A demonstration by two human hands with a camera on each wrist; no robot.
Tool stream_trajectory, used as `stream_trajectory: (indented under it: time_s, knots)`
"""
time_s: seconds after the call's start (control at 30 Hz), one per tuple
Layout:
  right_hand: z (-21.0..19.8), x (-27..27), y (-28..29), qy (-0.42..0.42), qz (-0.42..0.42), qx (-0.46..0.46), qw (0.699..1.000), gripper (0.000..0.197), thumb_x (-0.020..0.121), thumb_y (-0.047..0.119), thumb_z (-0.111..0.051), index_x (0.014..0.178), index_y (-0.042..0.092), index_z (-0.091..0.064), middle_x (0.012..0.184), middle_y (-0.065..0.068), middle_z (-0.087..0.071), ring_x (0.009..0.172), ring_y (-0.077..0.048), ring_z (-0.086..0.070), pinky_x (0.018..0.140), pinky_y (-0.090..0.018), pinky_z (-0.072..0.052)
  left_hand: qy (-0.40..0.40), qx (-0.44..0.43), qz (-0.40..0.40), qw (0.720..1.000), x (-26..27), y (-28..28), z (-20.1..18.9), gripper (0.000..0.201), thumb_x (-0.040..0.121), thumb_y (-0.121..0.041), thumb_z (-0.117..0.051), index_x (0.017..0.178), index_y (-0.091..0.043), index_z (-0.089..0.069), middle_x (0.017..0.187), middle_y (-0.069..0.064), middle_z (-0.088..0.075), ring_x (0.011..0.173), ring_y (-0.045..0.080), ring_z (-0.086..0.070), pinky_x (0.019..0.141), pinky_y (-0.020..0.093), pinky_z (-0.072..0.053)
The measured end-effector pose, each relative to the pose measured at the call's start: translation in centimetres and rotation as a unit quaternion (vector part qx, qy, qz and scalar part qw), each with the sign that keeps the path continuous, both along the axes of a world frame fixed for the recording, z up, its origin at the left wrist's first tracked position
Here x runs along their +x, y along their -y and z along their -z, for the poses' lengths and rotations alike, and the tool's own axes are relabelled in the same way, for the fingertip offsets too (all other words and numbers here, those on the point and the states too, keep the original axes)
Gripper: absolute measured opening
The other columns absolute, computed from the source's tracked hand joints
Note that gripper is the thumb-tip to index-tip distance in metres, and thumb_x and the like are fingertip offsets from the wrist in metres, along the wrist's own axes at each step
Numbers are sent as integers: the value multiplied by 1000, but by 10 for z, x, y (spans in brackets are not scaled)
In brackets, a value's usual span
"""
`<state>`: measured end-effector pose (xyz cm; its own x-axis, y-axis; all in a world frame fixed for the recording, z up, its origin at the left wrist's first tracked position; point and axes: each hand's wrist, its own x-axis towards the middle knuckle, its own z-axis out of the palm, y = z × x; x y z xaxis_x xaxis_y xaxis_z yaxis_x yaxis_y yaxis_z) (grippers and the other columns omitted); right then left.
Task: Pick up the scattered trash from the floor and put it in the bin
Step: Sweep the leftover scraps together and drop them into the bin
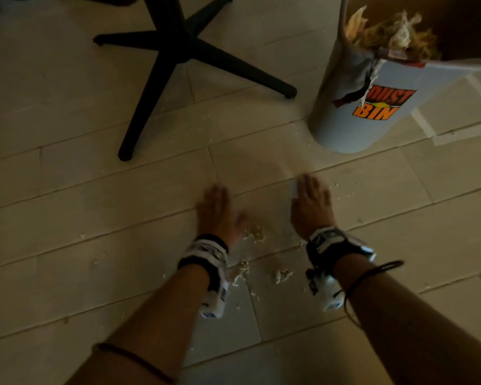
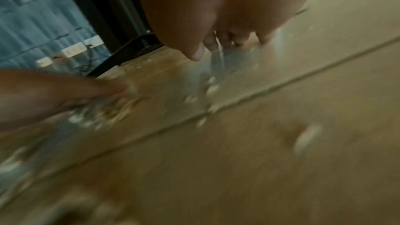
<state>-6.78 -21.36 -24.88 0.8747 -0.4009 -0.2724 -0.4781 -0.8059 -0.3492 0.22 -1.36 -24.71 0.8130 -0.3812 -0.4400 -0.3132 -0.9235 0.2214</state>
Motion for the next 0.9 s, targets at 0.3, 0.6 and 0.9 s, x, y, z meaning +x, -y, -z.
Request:
stream_trajectory:
  time_s: [0.3, 0.6, 0.9]
  knots:
    - [-10, 12, -11, 149, 43, 99, 983, 48, 91, 6, -45, 138, 16, -51, 153, -6, -38, 145, -26, -27, 119, -42, -24, 52, -202, -14, 978, 4, 11, -14, 55, 97, -23, -49, 148, -14, -32, 157, 9, -25, 147, 28, -14, 119, 44, -20]
    - [-6, 57, 22, -49, -9, 10, 999, 59, 102, 32, -29, 155, 15, -8, 164, -7, 4, 150, -28, 6, 120, -53, 0, 2, 55, -82, 995, 172, 3, -4, 79, 95, -60, -28, 153, -17, 3, 161, 3, 12, 148, 28, 7, 120, 48, -4]
    - [-4, 11, -14, 156, -56, 150, 975, 54, 84, -1, -39, 129, 17, -61, 147, -4, -48, 137, -23, -42, 118, -31, -21, 38, 30, 228, 973, 37, 34, -3, 66, 98, -44, -22, 153, -14, -1, 161, 8, 3, 148, 31, 3, 117, 51, 1]
